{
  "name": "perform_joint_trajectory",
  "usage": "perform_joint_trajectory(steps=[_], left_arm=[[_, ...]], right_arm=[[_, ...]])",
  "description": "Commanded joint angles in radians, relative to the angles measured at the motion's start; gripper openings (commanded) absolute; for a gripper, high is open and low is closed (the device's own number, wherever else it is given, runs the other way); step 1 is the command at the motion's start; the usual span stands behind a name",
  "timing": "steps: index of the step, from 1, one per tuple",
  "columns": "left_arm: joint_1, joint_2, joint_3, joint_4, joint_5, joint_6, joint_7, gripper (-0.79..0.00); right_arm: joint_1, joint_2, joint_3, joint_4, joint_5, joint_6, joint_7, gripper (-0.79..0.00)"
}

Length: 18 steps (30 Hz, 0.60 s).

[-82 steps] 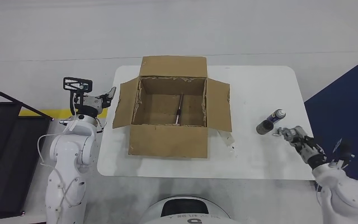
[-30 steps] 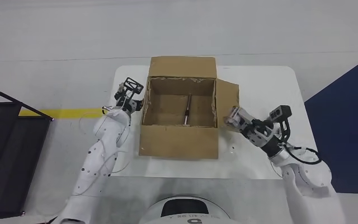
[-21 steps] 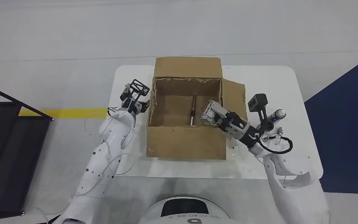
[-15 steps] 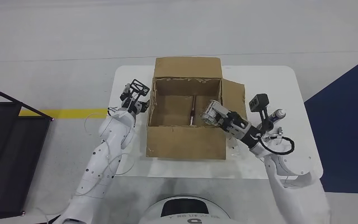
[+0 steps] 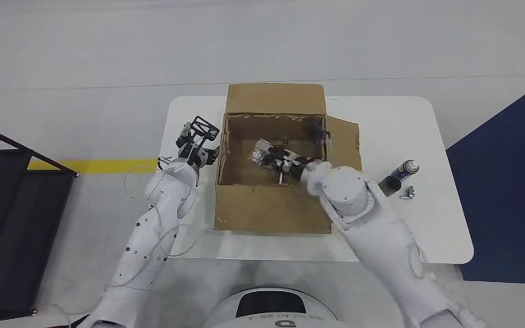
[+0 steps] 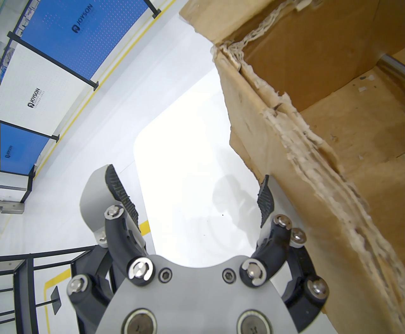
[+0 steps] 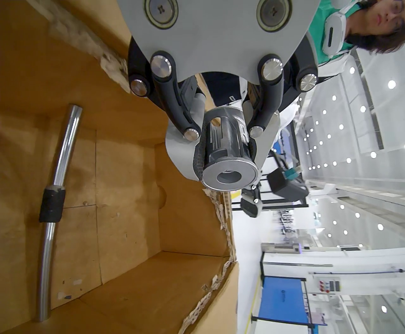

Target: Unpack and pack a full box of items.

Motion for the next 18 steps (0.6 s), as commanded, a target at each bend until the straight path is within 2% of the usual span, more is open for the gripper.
perform_joint_trajectory(steps=[1, 5, 10, 11, 12, 18], left_arm=[[0.000, 0.000, 0.000, 0.000, 0.000, 0.000, 0.000, 0.000], [0.000, 0.000, 0.000, 0.000, 0.000, 0.000, 0.000, 0.000], [0.000, 0.000, 0.000, 0.000, 0.000, 0.000, 0.000, 0.000], [0.000, 0.000, 0.000, 0.000, 0.000, 0.000, 0.000, 0.000], [0.000, 0.000, 0.000, 0.000, 0.000, 0.000, 0.000, 0.000], [0.000, 0.000, 0.000, 0.000, 0.000, 0.000, 0.000, 0.000]], right_arm=[[0.064, -0.019, -0.077, 0.057, -0.053, 0.046, -0.050, -0.785], [0.157, -0.058, -0.179, 0.156, -0.100, 0.112, -0.138, -0.785], [0.202, -0.092, -0.245, 0.240, -0.177, 0.149, -0.277, -0.785], [0.207, -0.098, -0.258, 0.260, -0.190, 0.154, -0.290, -0.773], [0.213, -0.102, -0.270, 0.287, -0.218, 0.166, -0.310, -0.727], [0.236, -0.128, -0.301, 0.393, -0.275, 0.217, -0.343, -0.699]])
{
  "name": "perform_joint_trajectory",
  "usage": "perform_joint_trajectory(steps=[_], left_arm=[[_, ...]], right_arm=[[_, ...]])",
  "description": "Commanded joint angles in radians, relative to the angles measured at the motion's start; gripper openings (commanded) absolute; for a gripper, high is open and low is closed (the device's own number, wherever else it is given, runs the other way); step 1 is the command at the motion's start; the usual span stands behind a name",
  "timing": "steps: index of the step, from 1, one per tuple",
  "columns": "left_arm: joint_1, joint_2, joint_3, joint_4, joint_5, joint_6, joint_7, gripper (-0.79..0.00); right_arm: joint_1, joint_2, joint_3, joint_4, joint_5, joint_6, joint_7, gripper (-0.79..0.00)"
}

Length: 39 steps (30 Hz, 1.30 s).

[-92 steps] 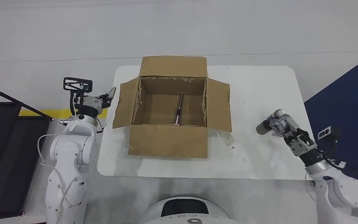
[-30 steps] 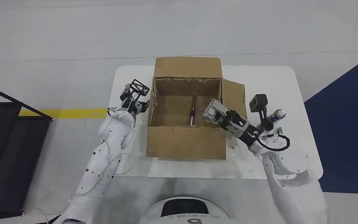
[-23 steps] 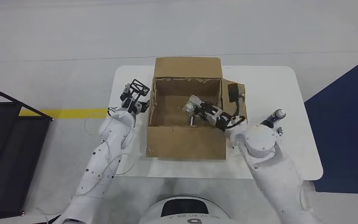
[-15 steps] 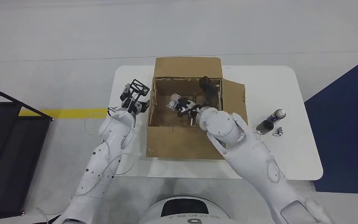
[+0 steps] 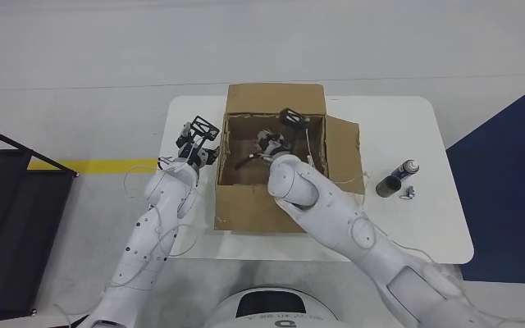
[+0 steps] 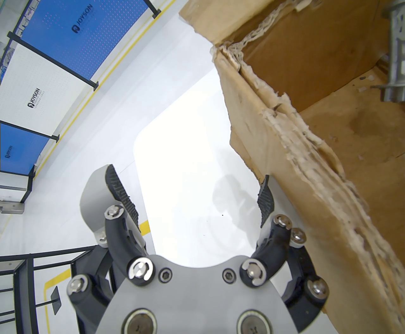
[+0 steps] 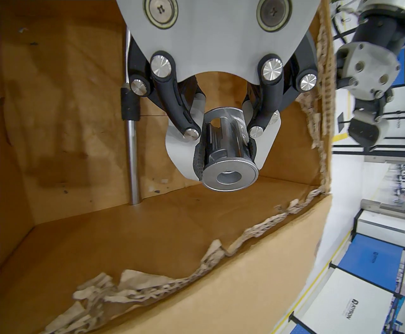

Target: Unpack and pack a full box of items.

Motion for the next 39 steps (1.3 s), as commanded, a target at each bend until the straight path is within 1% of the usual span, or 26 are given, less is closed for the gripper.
perform_joint_trajectory(steps=[1, 3, 5, 8, 9, 10, 11, 12, 13, 14, 15, 16, 18, 19, 20, 22, 25, 28, 32, 33, 34, 36, 37, 38, 39], left_arm=[[0.000, 0.000, 0.000, 0.000, 0.000, 0.000, 0.000, 0.000], [0.000, 0.000, 0.000, 0.000, 0.000, 0.000, 0.000, 0.000], [0.000, 0.000, 0.000, 0.000, 0.000, 0.000, 0.000, 0.000], [0.000, 0.000, 0.000, 0.000, 0.000, 0.000, 0.000, 0.000], [0.000, 0.000, 0.000, 0.000, 0.000, 0.000, 0.000, 0.000], [0.000, 0.000, 0.000, 0.000, 0.000, 0.000, 0.000, 0.000], [0.000, 0.000, 0.000, 0.000, 0.000, 0.000, 0.000, 0.000], [0.000, 0.000, 0.000, 0.000, 0.000, 0.000, 0.000, 0.000], [0.000, 0.000, 0.000, 0.000, 0.000, 0.000, 0.000, 0.000], [0.000, 0.000, 0.000, 0.000, 0.000, 0.000, 0.000, 0.000], [0.000, 0.000, 0.000, 0.000, 0.000, 0.000, 0.000, 0.000], [0.000, 0.000, 0.000, 0.000, 0.000, 0.000, 0.000, 0.000], [0.000, 0.000, 0.000, 0.000, 0.000, 0.000, 0.000, 0.000], [0.000, 0.000, 0.000, 0.000, 0.000, 0.000, 0.000, 0.000], [0.000, 0.000, 0.000, 0.000, 0.000, 0.000, 0.000, 0.000], [0.000, 0.000, 0.000, 0.000, 0.000, 0.000, 0.000, 0.000], [0.000, 0.000, 0.000, 0.000, 0.000, 0.000, 0.000, 0.000], [0.000, 0.000, 0.000, 0.000, 0.000, 0.000, 0.000, 0.000], [0.000, 0.000, 0.000, 0.000, 0.000, 0.000, 0.000, 0.000], [0.000, 0.000, 0.000, 0.000, 0.000, 0.000, 0.000, 0.000], [0.000, 0.000, 0.000, 0.000, 0.000, 0.000, 0.000, 0.000], [0.000, 0.000, 0.000, 0.000, 0.000, 0.000, 0.000, 0.000], [0.000, 0.000, 0.000, 0.000, 0.000, 0.000, 0.000, 0.000], [0.000, 0.000, 0.000, 0.000, 0.000, 0.000, 0.000, 0.000], [0.000, 0.000, 0.000, 0.000, 0.000, 0.000, 0.000, 0.000]], right_arm=[[0.006, -0.007, -0.006, 0.026, -0.010, 0.007, 0.000, -0.699], [0.011, -0.015, -0.009, 0.047, -0.010, 0.000, 0.001, -0.668], [0.018, -0.024, -0.009, 0.071, -0.005, -0.007, 0.004, -0.585], [0.027, -0.038, -0.006, 0.099, 0.004, -0.004, -0.003, -0.517], [0.029, -0.043, -0.005, 0.105, 0.008, -0.004, -0.006, -0.474], [0.030, -0.047, -0.006, 0.111, 0.009, -0.003, -0.006, -0.400], [0.031, -0.050, -0.006, 0.115, 0.011, -0.004, -0.003, -0.360], [0.032, -0.053, -0.004, 0.119, 0.011, -0.002, -0.002, -0.172], [0.031, -0.056, -0.002, 0.121, 0.012, -0.001, -0.002, -0.145], [0.030, -0.058, 0.002, 0.123, 0.013, 0.003, -0.003, -0.095], [0.028, -0.060, 0.006, 0.123, 0.016, 0.003, 0.000, -0.095], [0.025, -0.062, 0.011, 0.120, 0.021, 0.001, 0.007, -0.120], [0.009, -0.061, 0.028, 0.082, 0.038, -0.029, 0.024, -0.197], [-0.004, -0.057, 0.046, 0.048, 0.043, -0.047, 0.026, -0.219], [-0.024, -0.051, 0.064, 0.012, 0.038, -0.054, 0.022, -0.212], [-0.083, -0.034, 0.113, -0.104, 0.029, -0.075, 0.016, -0.200], [-0.211, 0.003, 0.206, -0.316, -0.010, -0.108, 0.034, -0.234], [-0.370, 0.041, 0.327, -0.529, -0.056, -0.150, 0.057, -0.277], [-0.589, 0.077, 0.514, -0.750, -0.051, -0.213, 0.078, -0.283], [-0.645, 0.083, 0.565, -0.791, -0.039, -0.231, 0.078, -0.268], [-0.701, 0.089, 0.620, -0.824, -0.033, -0.240, 0.068, -0.305], [-0.803, 0.095, 0.713, -0.874, -0.007, -0.256, 0.041, -0.299], [-0.848, 0.095, 0.758, -0.889, 0.012, -0.260, 0.020, -0.311], [-0.887, 0.095, 0.798, -0.903, 0.036, -0.264, 0.002, -0.305], [-0.922, 0.094, 0.838, -0.914, 0.065, -0.269, -0.019, -0.268]])
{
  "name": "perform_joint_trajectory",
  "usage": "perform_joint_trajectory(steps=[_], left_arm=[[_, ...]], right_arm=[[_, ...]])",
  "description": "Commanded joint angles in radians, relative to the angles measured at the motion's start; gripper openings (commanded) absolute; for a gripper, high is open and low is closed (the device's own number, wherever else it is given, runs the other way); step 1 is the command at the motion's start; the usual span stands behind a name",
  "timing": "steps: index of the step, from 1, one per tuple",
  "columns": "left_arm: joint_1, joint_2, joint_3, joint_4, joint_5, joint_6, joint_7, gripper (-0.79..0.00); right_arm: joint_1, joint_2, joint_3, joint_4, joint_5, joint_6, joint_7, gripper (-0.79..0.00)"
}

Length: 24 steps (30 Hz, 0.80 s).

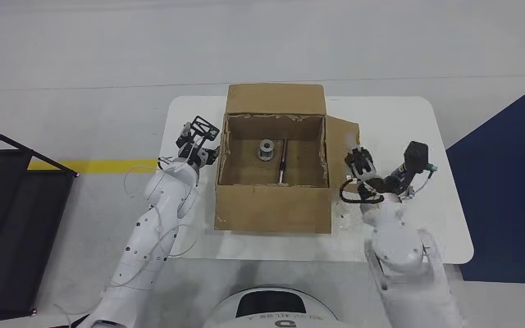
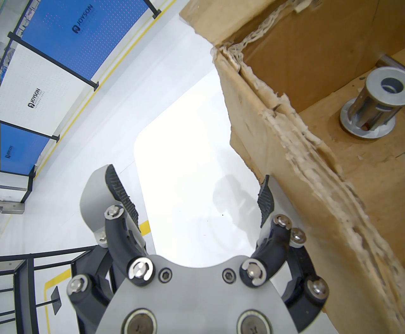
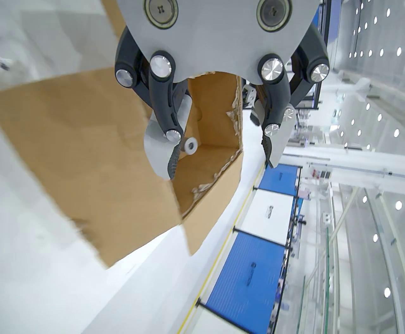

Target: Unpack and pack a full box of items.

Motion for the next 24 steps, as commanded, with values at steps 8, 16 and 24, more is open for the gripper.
perform_joint_trajectory(steps=[8, 16, 24], left_arm=[[0.000, 0.000, 0.000, 0.000, 0.000, 0.000, 0.000, 0.000], [0.000, 0.000, 0.000, 0.000, 0.000, 0.000, 0.000, 0.000], [0.000, 0.000, 0.000, 0.000, 0.000, 0.000, 0.000, 0.000]], right_arm=[[-0.122, -0.007, 0.135, -0.047, 0.169, -0.079, -0.040, 0.000], [-0.123, -0.006, 0.135, -0.043, 0.162, -0.079, -0.036, 0.000], [-0.180, 0.011, 0.322, 0.009, 0.023, -0.103, 0.035, 0.000]])
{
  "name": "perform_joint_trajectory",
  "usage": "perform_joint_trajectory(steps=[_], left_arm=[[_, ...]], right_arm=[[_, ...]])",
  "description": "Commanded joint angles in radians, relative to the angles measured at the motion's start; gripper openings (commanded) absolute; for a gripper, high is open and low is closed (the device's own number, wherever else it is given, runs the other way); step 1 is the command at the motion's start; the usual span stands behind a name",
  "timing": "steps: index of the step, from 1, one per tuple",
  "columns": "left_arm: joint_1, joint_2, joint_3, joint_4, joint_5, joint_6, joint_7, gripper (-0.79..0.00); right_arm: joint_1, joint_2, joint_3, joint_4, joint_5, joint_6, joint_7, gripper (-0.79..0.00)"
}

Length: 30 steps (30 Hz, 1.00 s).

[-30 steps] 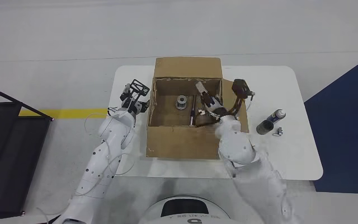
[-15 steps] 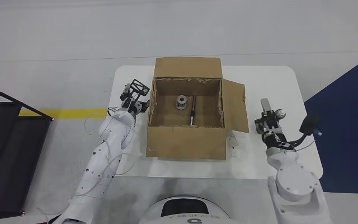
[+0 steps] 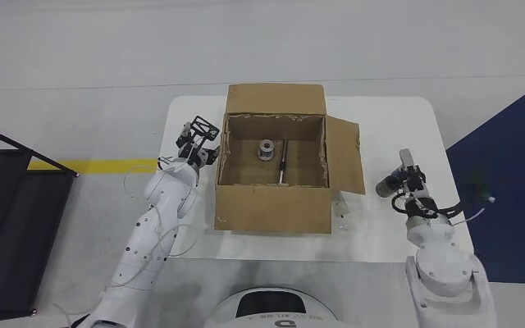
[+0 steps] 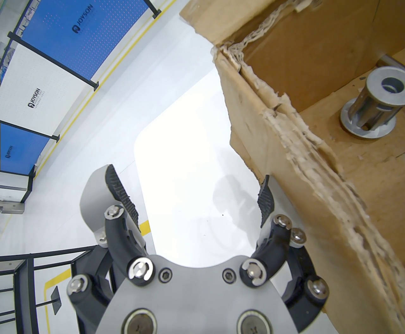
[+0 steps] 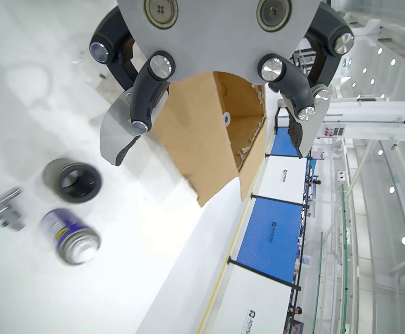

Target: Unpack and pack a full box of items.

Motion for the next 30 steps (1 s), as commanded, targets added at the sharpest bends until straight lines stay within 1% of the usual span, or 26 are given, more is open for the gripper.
perform_joint_trajectory(steps=[1, 3, 5, 6, 7, 8, 10, 11, 13, 14, 15, 16, 18, 22, 25, 28, 30], left_arm=[[0.000, 0.000, 0.000, 0.000, 0.000, 0.000, 0.000, 0.000], [0.000, 0.000, 0.000, 0.000, 0.000, 0.000, 0.000, 0.000], [0.000, 0.000, 0.000, 0.000, 0.000, 0.000, 0.000, 0.000], [0.000, 0.000, 0.000, 0.000, 0.000, 0.000, 0.000, 0.000], [0.000, 0.000, 0.000, 0.000, 0.000, 0.000, 0.000, 0.000], [0.000, 0.000, 0.000, 0.000, 0.000, 0.000, 0.000, 0.000], [0.000, 0.000, 0.000, 0.000, 0.000, 0.000, 0.000, 0.000], [0.000, 0.000, 0.000, 0.000, 0.000, 0.000, 0.000, 0.000], [0.000, 0.000, 0.000, 0.000, 0.000, 0.000, 0.000, 0.000], [0.000, 0.000, 0.000, 0.000, 0.000, 0.000, 0.000, 0.000], [0.000, 0.000, 0.000, 0.000, 0.000, 0.000, 0.000, 0.000], [0.000, 0.000, 0.000, 0.000, 0.000, 0.000, 0.000, 0.000], [0.000, 0.000, 0.000, 0.000, 0.000, 0.000, 0.000, 0.000], [0.000, 0.000, 0.000, 0.000, 0.000, 0.000, 0.000, 0.000], [0.000, 0.000, 0.000, 0.000, 0.000, 0.000, 0.000, 0.000], [0.000, 0.000, 0.000, 0.000, 0.000, 0.000, 0.000, 0.000], [0.000, 0.000, 0.000, 0.000, 0.000, 0.000, 0.000, 0.000]], right_arm=[[-0.032, 0.007, 0.063, 0.024, -0.092, -0.017, 0.020, 0.000], [-0.045, 0.015, 0.102, 0.063, -0.208, 0.026, 0.045, 0.000], [-0.019, 0.020, 0.111, 0.104, -0.263, 0.082, 0.094, 0.000], [-0.003, 0.024, 0.114, 0.125, -0.314, 0.102, 0.116, -0.052], [0.014, 0.028, 0.109, 0.151, -0.362, 0.116, 0.137, -0.077], [0.031, 0.033, 0.100, 0.186, -0.407, 0.130, 0.174, -0.074], [0.082, 0.041, 0.079, 0.250, -0.496, 0.155, 0.233, -0.139], [0.107, 0.045, 0.061, 0.285, -0.544, 0.156, 0.273, -0.188], [0.156, 0.053, 0.021, 0.352, -0.649, 0.152, 0.335, -0.197], [0.181, 0.056, 0.001, 0.380, -0.694, 0.157, 0.359, -0.188], [0.205, 0.058, -0.020, 0.410, -0.741, 0.165, 0.373, -0.102], [0.225, 0.058, -0.040, 0.435, -0.773, 0.173, 0.387, -0.037], [0.256, 0.058, -0.064, 0.467, -0.806, 0.186, 0.410, -0.003], [0.288, 0.056, -0.078, 0.505, -0.844, 0.211, 0.428, 0.000], [0.298, 0.055, -0.083, 0.522, -0.869, 0.220, 0.437, -0.015], [0.307, 0.054, -0.092, 0.541, -0.899, 0.229, 0.448, -0.043], [0.312, 0.053, -0.102, 0.550, -0.917, 0.231, 0.459, -0.086]])
